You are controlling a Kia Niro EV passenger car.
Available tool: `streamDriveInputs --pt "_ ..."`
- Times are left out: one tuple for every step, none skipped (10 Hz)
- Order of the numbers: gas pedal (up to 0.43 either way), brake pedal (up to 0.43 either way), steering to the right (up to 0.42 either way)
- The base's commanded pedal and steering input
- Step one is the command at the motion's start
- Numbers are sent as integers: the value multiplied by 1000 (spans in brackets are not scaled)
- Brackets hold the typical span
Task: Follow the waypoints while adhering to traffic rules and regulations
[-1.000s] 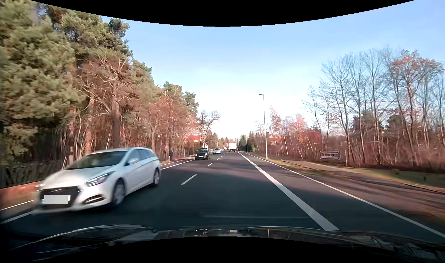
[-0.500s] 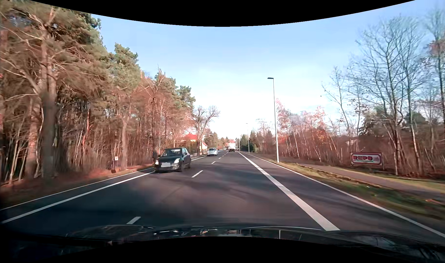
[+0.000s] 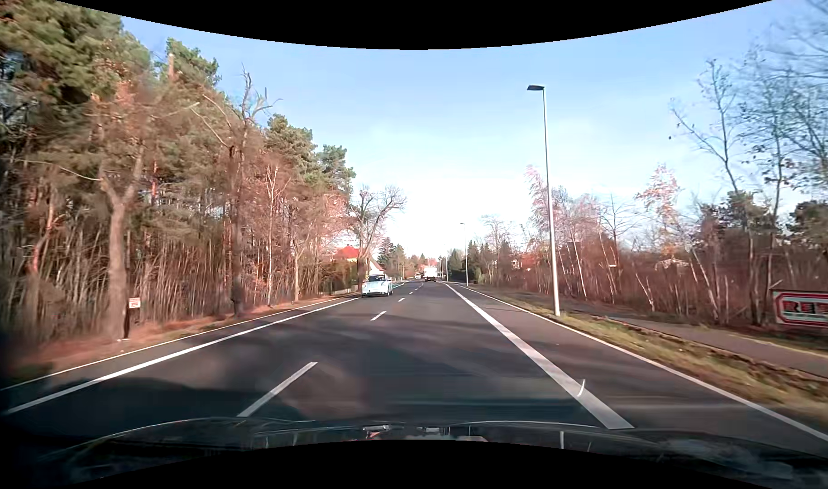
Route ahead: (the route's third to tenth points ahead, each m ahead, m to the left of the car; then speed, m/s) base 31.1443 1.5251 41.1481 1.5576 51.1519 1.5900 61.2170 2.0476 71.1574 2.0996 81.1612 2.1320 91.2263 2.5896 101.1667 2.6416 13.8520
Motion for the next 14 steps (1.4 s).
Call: streamDriveInputs --pt "118 0 -2" --pt "118 0 -2" --pt "118 0 -2" --pt "118 0 -2" --pt "118 0 -2" --pt "118 0 -2" --pt "118 0 -2" --pt "118 0 -2" --pt "118 0 -2" --pt "118 0 -2" --pt "118 0 -2" --pt "118 0 -2" --pt "110 0 -2" --pt "110 0 -2"
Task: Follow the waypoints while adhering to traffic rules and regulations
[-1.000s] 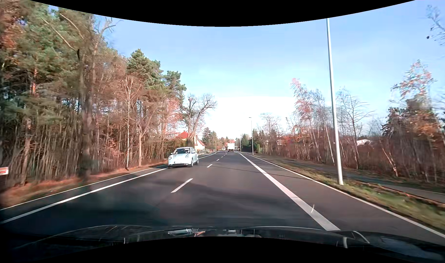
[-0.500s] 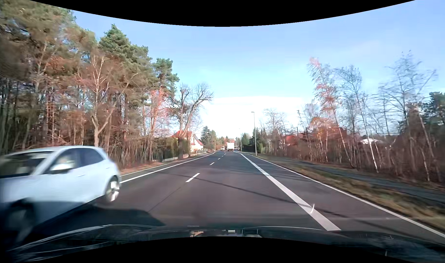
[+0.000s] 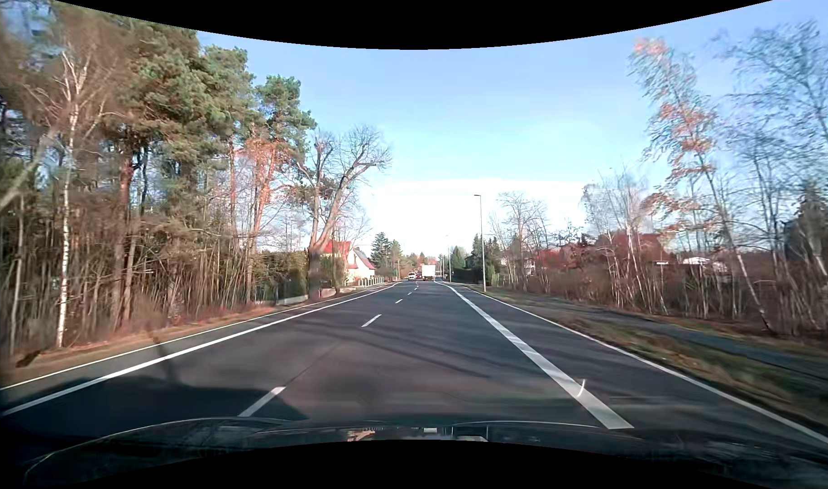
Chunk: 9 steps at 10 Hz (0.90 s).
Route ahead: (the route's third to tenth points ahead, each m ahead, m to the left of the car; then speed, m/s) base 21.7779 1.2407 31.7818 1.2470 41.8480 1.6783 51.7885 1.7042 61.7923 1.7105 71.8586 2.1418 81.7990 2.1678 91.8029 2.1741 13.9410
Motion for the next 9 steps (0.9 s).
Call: streamDriveInputs --pt "110 0 -2" --pt "110 0 -2" --pt "110 0 -2" --pt "110 0 -2" --pt "110 0 -2" --pt "110 0 -2" --pt "110 0 -2" --pt "110 0 -2" --pt "110 0 -2"
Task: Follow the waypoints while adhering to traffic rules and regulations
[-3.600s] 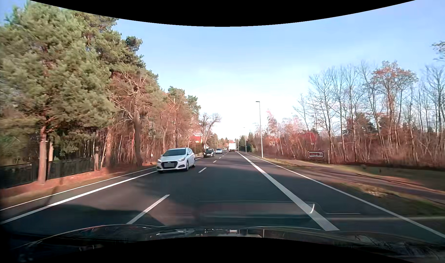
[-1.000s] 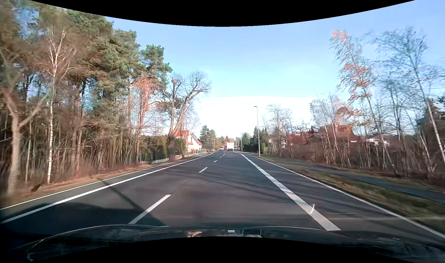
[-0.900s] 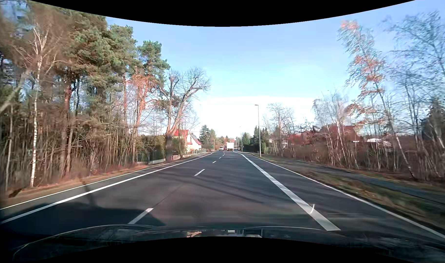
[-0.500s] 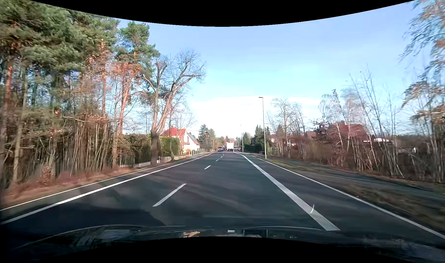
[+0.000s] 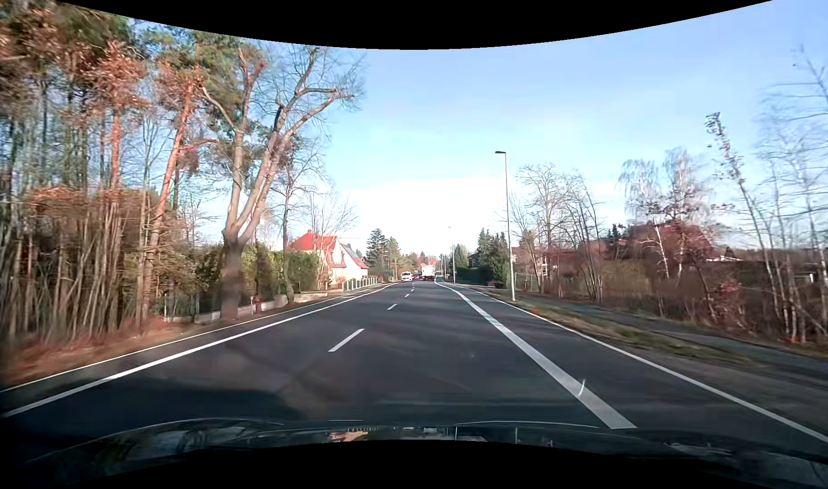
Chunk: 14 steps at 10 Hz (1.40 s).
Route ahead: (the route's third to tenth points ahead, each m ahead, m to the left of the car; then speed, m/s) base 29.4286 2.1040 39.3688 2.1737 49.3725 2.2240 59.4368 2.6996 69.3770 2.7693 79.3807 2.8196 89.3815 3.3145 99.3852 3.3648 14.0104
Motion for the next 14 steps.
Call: streamDriveInputs --pt "110 0 -2" --pt "110 0 -2" --pt "110 0 -2" --pt "110 0 -2" --pt "110 0 -2" --pt "110 0 -2" --pt "110 0 -2" --pt "110 0 -2" --pt "110 0 -3" --pt "110 0 -5" --pt "110 0 -6" --pt "110 0 -8" --pt "110 0 -10" --pt "110 0 -10"
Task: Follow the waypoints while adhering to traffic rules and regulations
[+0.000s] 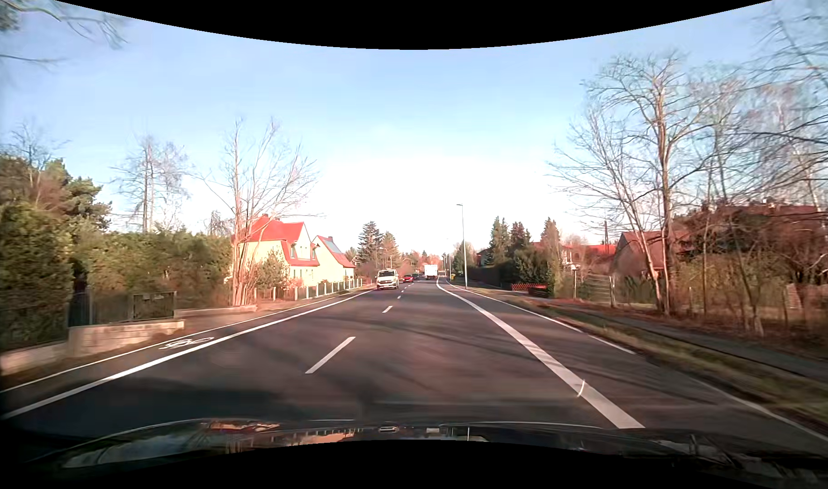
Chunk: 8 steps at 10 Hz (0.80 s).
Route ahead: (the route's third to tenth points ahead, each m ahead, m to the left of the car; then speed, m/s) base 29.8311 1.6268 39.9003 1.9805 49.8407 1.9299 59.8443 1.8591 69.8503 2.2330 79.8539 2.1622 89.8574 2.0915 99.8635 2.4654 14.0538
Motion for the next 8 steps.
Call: streamDriveInputs --pt "110 0 -11" --pt "110 0 -11" --pt "110 0 -11" --pt "110 0 -11" --pt "118 0 -11" --pt "118 0 -11" --pt "118 0 -11" --pt "118 0 -11"
